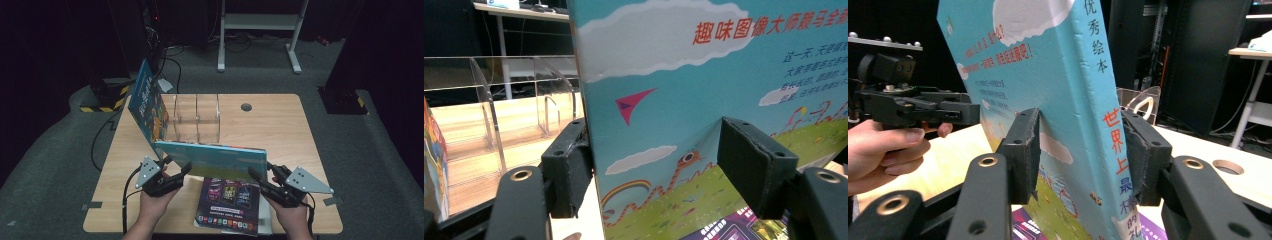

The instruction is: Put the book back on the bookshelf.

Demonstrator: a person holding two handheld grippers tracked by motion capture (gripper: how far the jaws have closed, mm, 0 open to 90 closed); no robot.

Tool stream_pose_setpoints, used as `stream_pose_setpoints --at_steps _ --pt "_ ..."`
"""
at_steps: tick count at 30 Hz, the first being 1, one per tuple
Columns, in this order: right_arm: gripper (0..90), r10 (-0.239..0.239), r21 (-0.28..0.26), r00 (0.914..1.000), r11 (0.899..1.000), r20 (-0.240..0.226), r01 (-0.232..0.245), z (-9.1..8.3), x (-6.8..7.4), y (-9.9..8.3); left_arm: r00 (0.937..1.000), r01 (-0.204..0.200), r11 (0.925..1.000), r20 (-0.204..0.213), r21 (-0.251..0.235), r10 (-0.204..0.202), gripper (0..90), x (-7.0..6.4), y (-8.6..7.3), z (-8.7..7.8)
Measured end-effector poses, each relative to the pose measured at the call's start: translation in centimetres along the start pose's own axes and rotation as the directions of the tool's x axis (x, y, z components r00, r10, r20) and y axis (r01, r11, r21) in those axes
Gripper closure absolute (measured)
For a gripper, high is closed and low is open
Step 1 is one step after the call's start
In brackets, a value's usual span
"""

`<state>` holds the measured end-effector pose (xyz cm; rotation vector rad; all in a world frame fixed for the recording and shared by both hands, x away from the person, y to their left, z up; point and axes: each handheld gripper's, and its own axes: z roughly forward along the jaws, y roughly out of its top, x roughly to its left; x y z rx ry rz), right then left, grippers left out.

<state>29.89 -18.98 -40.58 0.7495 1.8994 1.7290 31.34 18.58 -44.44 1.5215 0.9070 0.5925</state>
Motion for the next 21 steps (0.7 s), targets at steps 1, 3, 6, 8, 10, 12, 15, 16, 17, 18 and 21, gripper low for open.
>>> stream_pose_setpoints --at_steps 1,3,6,8,10,12,15,16,17,18,21 --pt "56.8 -0.004 0.004 1.0000 1.000 -0.002 0.004 -0.05 0.07 0.01 1.0000 0.004 1.0000 -0.002 0.002 -0.004 31.8 0.13 -0.01 0.04" --pt "58.2 -0.015 0.006 0.9998 1.000 -0.011 0.015 -0.07 0.15 0.05 0.9999 0.007 1.0000 -0.008 0.003 -0.007 31.3 0.23 -0.01 0.05" --pt "59.5 -0.018 0.006 0.9997 1.000 -0.019 0.018 -0.07 0.18 0.04 0.9998 0.016 0.9999 -0.014 0.000 -0.016 31.1 0.22 -0.05 0.10" --pt "60.6 -0.022 0.007 0.9993 1.000 -0.029 0.022 -0.15 0.13 0.02 0.9998 0.012 0.9999 -0.017 -0.001 -0.012 31.0 0.23 -0.06 0.12" --pt "61.4 -0.029 0.002 0.9990 1.000 -0.032 0.029 -0.20 0.13 -0.03 0.9997 0.014 0.9999 -0.018 -0.001 -0.014 31.0 0.22 -0.06 0.13" --pt "62.0 -0.033 -0.001 0.9988 0.999 -0.037 0.033 -0.25 0.10 -0.08 0.9997 0.017 0.9998 -0.018 -0.004 -0.017 31.0 0.20 -0.06 0.18" --pt "62.8 -0.036 -0.004 0.9983 0.999 -0.046 0.036 -0.28 0.02 -0.15 0.9997 0.012 0.9999 -0.022 0.001 -0.012 31.2 0.23 -0.04 0.25" --pt "63.3 -0.038 -0.005 0.9981 0.999 -0.048 0.037 -0.30 0.03 -0.17 0.9995 0.007 1.0000 -0.031 0.006 -0.007 31.2 0.26 -0.04 0.28" --pt "64.2 -0.043 -0.007 0.9979 0.999 -0.049 0.042 -0.31 0.07 -0.17 0.9990 0.010 0.9999 -0.044 0.011 -0.010 31.6 0.29 -0.07 0.32" --pt "65.8 -0.050 -0.012 0.9972 0.999 -0.056 0.049 -0.30 0.12 -0.17 0.9976 0.018 0.9998 -0.067 0.011 -0.017 34.5 0.36 -0.15 0.37" --pt "72.8 -0.065 -0.017 0.9950 0.998 -0.076 0.064 -0.39 0.30 -0.18 0.9966 0.030 0.9995 -0.077 0.009 -0.030 37.6 0.83 -0.33 0.26"
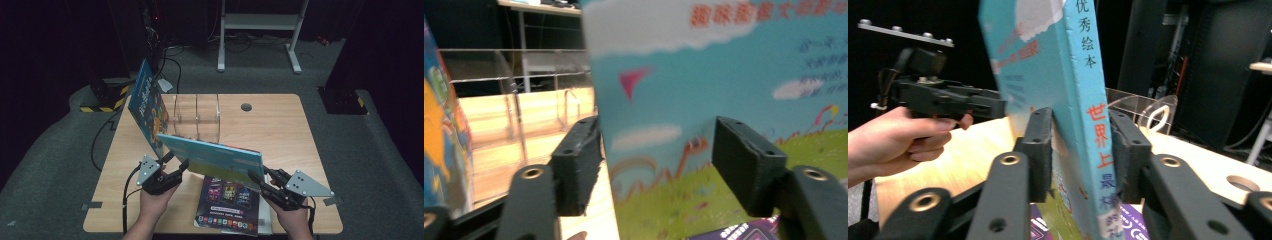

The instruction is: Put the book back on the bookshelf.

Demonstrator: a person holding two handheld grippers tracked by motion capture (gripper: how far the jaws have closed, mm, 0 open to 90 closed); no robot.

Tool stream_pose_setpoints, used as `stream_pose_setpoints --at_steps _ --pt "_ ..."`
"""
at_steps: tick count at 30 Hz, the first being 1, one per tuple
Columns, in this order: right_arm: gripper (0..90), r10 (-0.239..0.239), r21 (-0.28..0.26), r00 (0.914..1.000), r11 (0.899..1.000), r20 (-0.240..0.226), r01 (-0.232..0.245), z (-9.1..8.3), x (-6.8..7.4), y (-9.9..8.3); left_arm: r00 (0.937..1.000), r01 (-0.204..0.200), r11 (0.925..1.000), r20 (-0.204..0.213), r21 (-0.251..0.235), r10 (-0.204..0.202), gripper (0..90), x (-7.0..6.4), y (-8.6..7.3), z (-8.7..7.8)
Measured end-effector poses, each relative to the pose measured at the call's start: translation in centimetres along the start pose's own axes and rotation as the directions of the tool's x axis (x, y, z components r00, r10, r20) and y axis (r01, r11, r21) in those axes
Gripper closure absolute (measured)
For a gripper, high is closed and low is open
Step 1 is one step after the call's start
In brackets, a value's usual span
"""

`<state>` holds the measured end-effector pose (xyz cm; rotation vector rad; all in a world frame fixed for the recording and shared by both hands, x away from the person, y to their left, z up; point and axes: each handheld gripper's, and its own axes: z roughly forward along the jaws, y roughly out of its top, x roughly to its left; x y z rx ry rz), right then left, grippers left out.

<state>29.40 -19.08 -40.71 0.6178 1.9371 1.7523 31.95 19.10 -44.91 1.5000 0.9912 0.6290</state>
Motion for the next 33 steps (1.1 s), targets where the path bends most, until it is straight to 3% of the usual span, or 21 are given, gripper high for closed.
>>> stream_pose_setpoints --at_steps 1,2,3,4,6,9,13,17,24,30,33 --pt "79.3 -0.020 -0.002 0.9995 1.000 -0.024 0.020 0.0 0.2 0.0 1.0000 0.006 1.0000 -0.006 0.003 -0.006 38.8 0.1 0.0 -0.1" --pt "80.3 -0.021 0.004 0.9997 1.000 0.015 0.021 0.2 0.8 0.2 0.9999 0.008 1.0000 -0.008 0.003 -0.008 39.1 0.2 0.0 -0.1" --pt "80.3 -0.021 0.004 0.9997 1.000 0.015 0.021 0.2 0.8 0.2 0.9999 0.009 1.0000 -0.011 0.002 -0.009 39.1 0.3 0.1 -0.2" --pt "80.9 0.037 -0.002 0.9990 0.999 0.024 -0.037 0.1 0.2 0.1 0.9999 0.010 0.9999 -0.011 -0.002 -0.010 39.9 0.3 0.1 -0.3" --pt "81.0 0.069 -0.021 0.9976 0.997 0.002 -0.069 -0.1 -0.3 -0.3 1.0000 0.002 1.0000 -0.010 -0.003 -0.002 40.6 0.2 0.2 -0.4" --pt "80.9 0.053 -0.012 0.9984 0.999 0.019 -0.053 0.1 0.1 -0.1 0.9999 -0.010 0.9999 -0.010 0.005 0.010 42.2 0.0 0.2 -0.3" --pt "80.8 0.072 -0.009 0.9968 0.997 0.034 -0.072 0.3 0.5 0.2 0.9990 -0.040 0.9991 -0.021 0.014 0.040 48.5 -0.3 0.2 -0.3" --pt "80.9 0.089 -0.005 0.9944 0.996 0.057 -0.089 0.5 1.1 0.3 0.9991 -0.036 0.9991 -0.022 0.020 0.037 49.2 -0.6 0.2 -0.3" --pt "80.8 0.145 -0.001 0.9832 0.989 0.111 -0.146 1.4 2.5 0.6 0.9972 -0.035 0.9976 -0.063 0.060 0.039 51.6 -1.3 0.1 0.3" --pt "80.7 0.135 0.003 0.9782 0.990 0.157 -0.138 2.1 3.9 0.8 0.9977 -0.037 0.9971 -0.055 0.067 0.040 50.1 -1.3 0.0 0.4" --pt "80.4 0.142 0.009 0.9784 0.989 0.150 -0.145 2.5 4.3 0.8 0.9978 -0.042 0.9969 -0.048 0.067 0.045 50.3 -1.4 0.0 0.4"
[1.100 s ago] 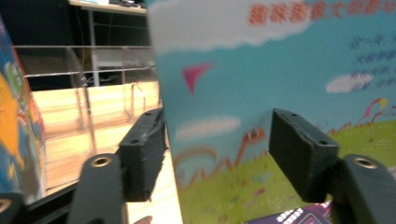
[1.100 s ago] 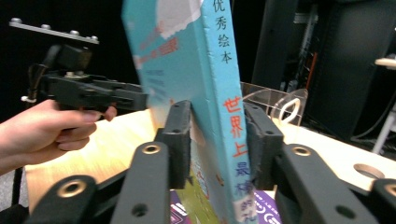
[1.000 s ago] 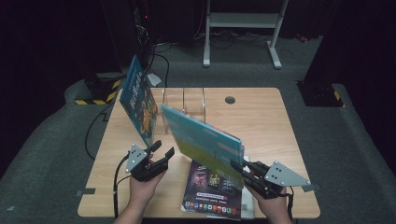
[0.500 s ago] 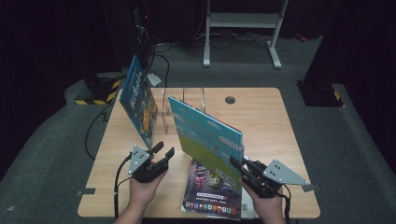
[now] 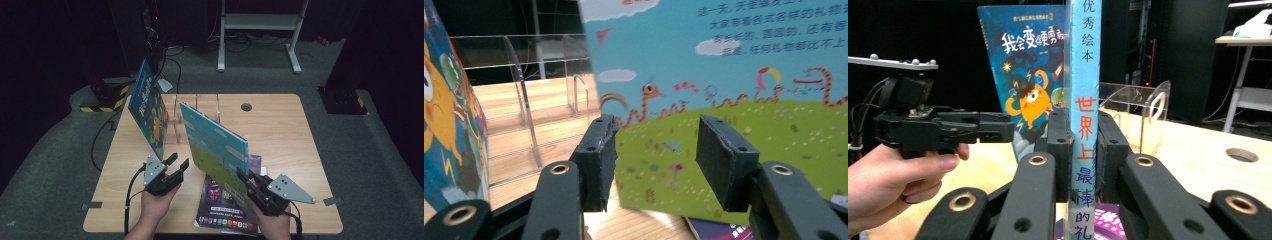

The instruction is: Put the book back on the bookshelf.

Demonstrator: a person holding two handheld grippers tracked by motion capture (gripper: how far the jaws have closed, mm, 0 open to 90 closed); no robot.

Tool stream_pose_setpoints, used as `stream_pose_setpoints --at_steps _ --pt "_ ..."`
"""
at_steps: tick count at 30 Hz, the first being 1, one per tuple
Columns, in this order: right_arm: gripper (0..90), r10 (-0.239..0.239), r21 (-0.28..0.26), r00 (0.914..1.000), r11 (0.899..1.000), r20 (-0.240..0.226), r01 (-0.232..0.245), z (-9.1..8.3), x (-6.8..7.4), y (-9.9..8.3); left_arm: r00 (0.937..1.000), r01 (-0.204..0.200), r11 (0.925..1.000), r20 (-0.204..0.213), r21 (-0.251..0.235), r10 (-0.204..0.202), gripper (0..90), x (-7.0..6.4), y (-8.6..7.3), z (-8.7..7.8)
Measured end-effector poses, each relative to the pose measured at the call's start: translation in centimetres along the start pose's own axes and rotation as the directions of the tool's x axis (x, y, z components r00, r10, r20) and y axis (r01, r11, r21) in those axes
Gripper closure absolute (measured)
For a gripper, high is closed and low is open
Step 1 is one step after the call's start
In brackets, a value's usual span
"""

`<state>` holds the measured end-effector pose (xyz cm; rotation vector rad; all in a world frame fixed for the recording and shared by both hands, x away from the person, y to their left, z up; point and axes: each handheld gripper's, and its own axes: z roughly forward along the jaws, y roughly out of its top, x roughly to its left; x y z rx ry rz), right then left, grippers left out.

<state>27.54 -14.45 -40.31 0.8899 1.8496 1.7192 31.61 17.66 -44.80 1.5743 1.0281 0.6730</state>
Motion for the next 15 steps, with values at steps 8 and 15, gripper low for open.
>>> stream_pose_setpoints --at_steps 8,15 --pt "79.6 0.003 0.029 1.0000 1.000 -0.003 -0.003 0.6 0.7 -0.7 0.9999 -0.010 0.9999 -0.010 -0.001 0.010 57.2 -0.1 0.0 0.1" --pt "78.1 -0.026 0.040 0.9996 0.999 -0.007 0.026 0.8 1.3 -1.0 0.9994 -0.027 0.9993 -0.020 0.025 0.028 60.4 -0.5 -0.3 0.5"
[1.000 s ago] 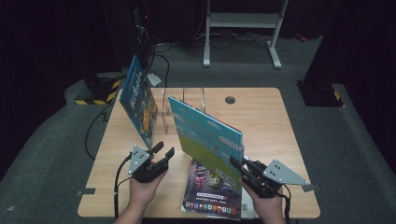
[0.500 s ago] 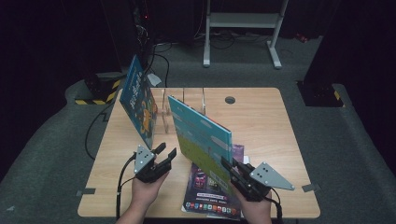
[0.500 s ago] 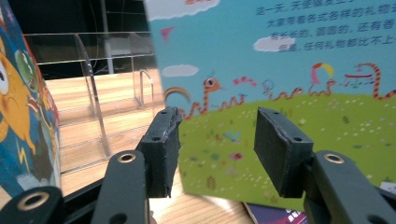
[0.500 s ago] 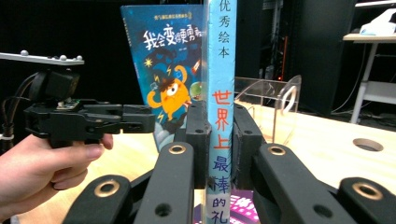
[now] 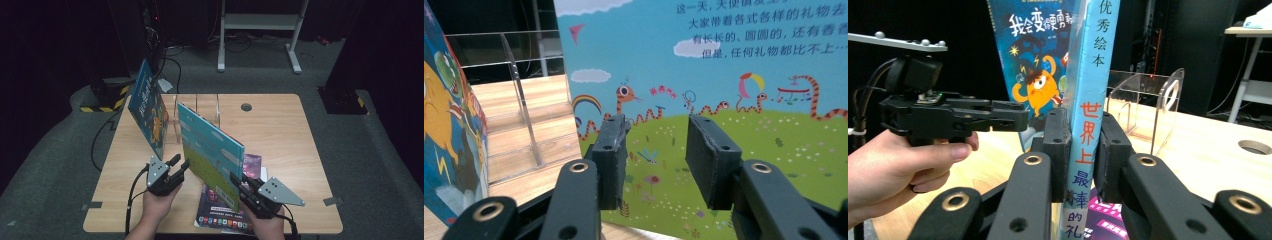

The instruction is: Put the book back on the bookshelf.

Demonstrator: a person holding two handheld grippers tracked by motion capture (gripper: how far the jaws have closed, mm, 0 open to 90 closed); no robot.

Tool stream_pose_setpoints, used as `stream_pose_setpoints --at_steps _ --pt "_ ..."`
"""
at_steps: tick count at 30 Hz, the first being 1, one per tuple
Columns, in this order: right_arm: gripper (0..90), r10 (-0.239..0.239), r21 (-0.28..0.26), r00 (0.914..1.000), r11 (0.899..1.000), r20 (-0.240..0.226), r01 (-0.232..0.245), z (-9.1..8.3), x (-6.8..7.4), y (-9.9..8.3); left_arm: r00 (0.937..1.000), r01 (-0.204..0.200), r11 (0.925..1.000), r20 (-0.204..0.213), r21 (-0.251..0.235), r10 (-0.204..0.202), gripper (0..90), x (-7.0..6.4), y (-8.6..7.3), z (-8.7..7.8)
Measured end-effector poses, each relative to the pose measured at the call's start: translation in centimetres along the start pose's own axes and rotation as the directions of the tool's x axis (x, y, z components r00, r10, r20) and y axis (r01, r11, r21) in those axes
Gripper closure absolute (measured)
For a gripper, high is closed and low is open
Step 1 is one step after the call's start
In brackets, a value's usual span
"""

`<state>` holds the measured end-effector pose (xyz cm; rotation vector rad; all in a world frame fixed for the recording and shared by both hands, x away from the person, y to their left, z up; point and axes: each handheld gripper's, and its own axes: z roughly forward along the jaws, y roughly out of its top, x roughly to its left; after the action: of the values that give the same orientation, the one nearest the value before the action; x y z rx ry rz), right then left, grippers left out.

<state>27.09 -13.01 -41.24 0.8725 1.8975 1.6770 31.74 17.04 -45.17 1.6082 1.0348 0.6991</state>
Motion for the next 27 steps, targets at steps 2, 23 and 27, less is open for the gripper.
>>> stream_pose_setpoints --at_steps 2,23,27 --pt "77.4 -0.004 -0.001 0.9999 1.000 -0.010 0.004 0.0 0.2 -0.1 1.0000 0.005 1.0000 -0.002 0.000 -0.005 60.7 0.0 0.0 0.0" --pt "71.1 -0.015 -0.001 0.9854 1.000 -0.169 0.015 0.8 2.8 -0.8 0.9994 0.034 0.9994 -0.003 0.008 -0.034 60.1 0.6 -0.2 0.3" --pt "70.5 -0.019 0.004 0.9840 1.000 -0.177 0.020 0.9 3.1 -0.9 0.9994 0.034 0.9994 -0.007 0.006 -0.034 60.4 0.6 -0.2 0.3"
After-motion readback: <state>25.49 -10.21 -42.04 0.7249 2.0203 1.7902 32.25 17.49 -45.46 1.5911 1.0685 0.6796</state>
